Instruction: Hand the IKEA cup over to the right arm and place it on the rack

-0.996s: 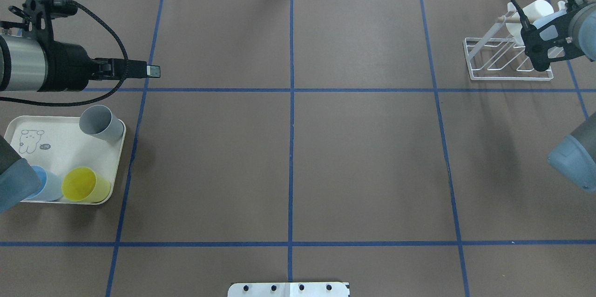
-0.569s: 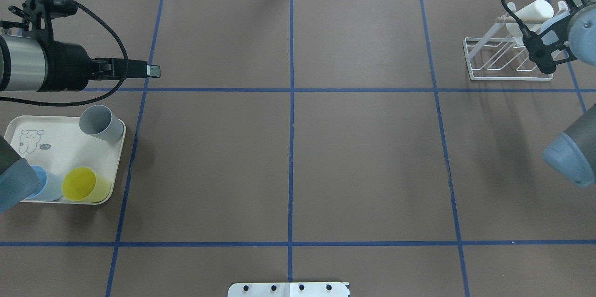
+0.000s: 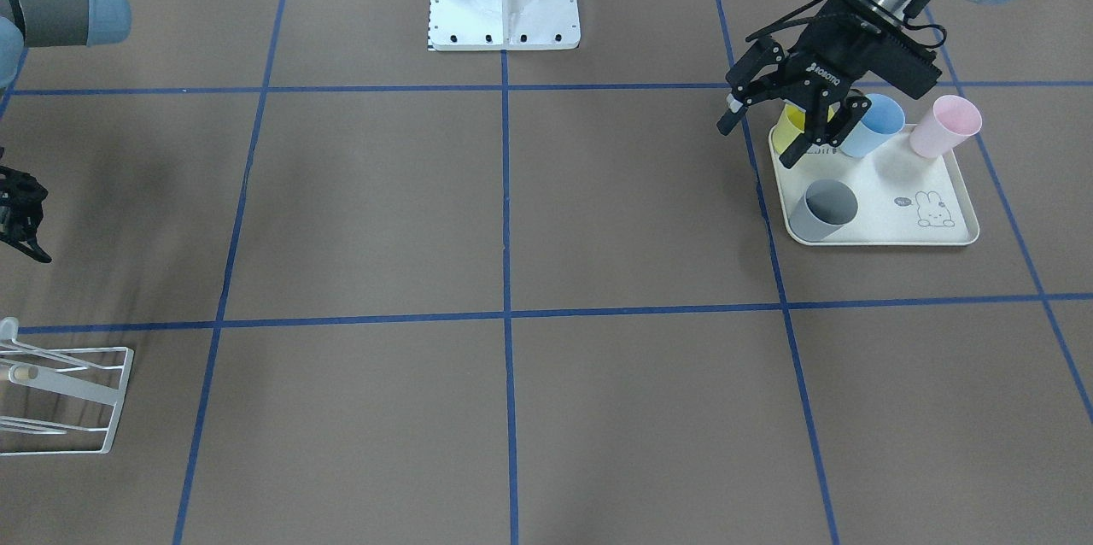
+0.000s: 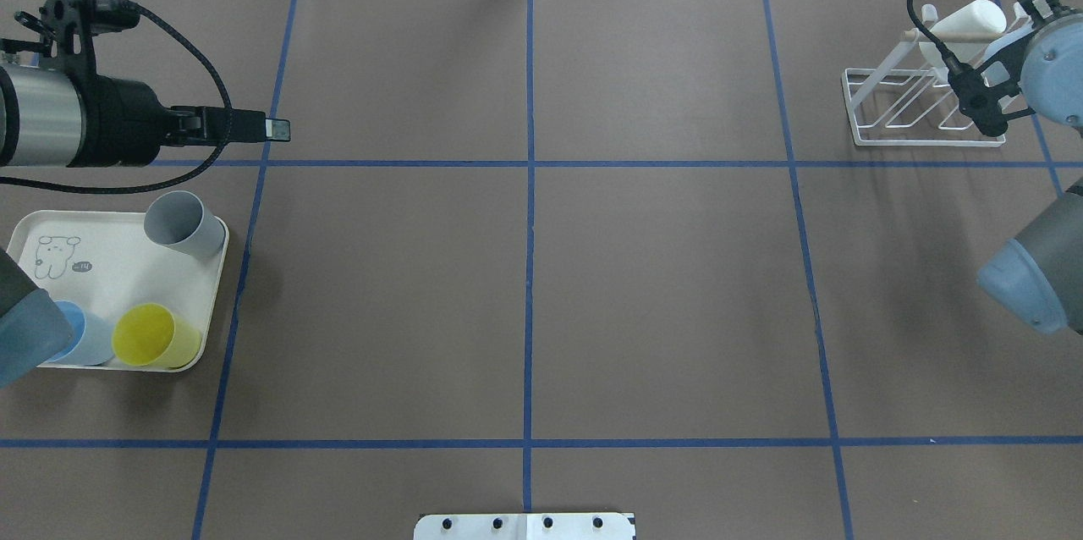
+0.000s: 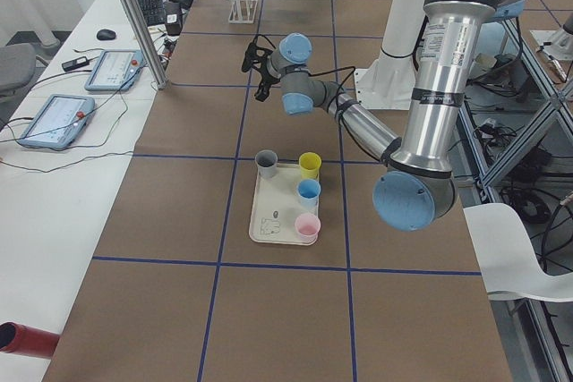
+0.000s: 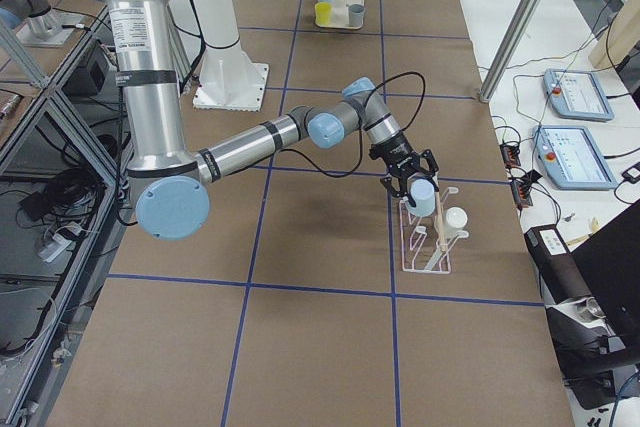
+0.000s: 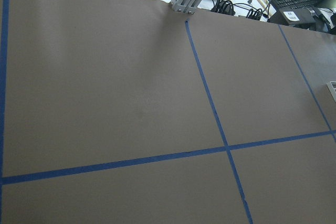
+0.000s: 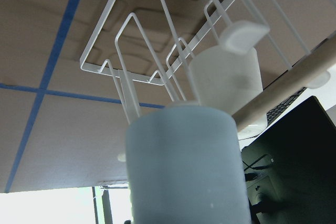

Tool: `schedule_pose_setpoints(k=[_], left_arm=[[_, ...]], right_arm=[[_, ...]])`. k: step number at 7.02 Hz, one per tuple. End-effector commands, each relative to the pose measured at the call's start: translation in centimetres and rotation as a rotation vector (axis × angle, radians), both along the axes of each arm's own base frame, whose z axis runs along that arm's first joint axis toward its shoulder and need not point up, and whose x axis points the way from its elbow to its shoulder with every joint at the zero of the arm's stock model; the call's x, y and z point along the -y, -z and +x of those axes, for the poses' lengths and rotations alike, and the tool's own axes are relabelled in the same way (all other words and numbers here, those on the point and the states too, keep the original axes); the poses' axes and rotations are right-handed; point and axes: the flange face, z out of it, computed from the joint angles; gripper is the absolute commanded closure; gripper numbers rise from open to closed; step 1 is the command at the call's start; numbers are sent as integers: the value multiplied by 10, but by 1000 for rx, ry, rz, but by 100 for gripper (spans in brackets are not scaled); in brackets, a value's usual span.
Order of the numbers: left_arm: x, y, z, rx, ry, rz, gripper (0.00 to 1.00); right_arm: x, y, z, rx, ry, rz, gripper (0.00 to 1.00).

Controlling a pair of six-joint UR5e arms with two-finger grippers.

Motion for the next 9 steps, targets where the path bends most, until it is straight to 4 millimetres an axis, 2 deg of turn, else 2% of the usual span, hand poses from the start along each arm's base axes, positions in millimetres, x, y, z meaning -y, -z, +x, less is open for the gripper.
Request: schedule_pose_setpoints(k=[1, 3, 9], left_arm=[[0, -1, 0, 1, 0, -1, 0], [0, -1, 0, 1, -1, -1, 0], [0, 0, 0, 0, 0, 0, 0]], right_arm=[[8, -2, -7, 6, -5, 9, 100], [22, -2, -16, 3, -7, 5, 100], [18, 7, -14, 18, -5, 17, 100]])
